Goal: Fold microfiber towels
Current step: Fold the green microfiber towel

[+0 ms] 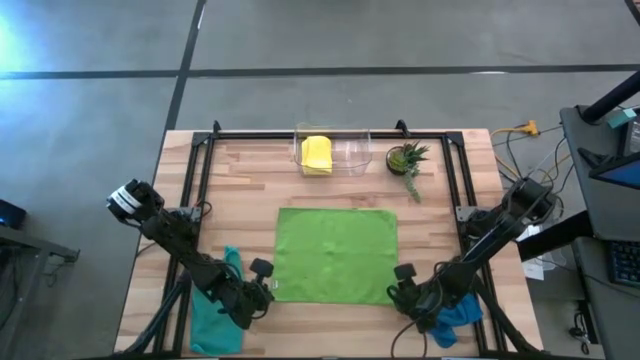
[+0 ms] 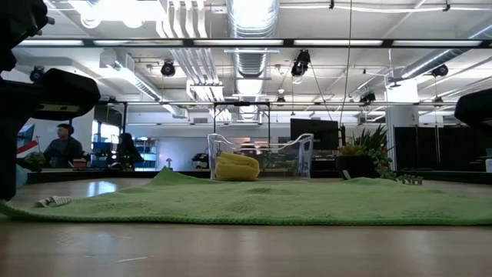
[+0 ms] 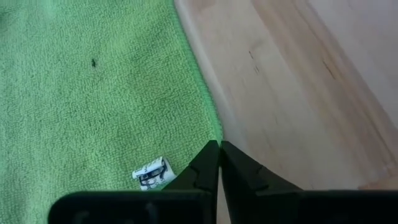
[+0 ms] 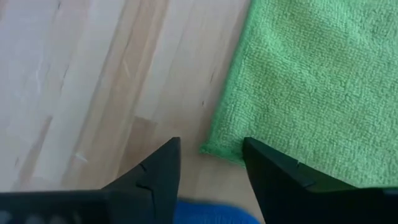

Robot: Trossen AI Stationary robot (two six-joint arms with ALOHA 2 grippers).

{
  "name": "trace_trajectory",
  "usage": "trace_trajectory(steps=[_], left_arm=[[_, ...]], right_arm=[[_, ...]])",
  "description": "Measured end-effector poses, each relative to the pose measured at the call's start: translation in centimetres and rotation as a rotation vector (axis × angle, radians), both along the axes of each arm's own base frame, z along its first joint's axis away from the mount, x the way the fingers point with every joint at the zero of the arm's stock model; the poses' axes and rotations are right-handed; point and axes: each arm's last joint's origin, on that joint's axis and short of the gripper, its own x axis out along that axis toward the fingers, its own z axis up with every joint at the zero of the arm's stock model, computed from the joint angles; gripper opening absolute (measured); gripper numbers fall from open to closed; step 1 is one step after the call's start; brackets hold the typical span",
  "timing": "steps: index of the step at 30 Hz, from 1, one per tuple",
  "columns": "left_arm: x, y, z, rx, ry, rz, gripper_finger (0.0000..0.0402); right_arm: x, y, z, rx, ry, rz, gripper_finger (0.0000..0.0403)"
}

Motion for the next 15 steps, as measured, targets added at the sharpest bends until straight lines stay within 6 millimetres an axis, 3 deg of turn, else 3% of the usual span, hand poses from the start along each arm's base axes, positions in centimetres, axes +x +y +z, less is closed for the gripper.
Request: trace_trajectory(steps=[7, 15], left_arm=[[0.04, -0.03, 0.03, -0.003, -0.005, -0.002, 0.0], [0.05, -0.04, 0.07, -0.004, -0.005, -0.001, 0.0]], right_arm=[[0.15, 0.15, -0.73, -0.02, 0.013, 0.006, 0.0128], [0.2, 0.18, -0.59, -0.008, 0.002, 0.0, 0.0044]])
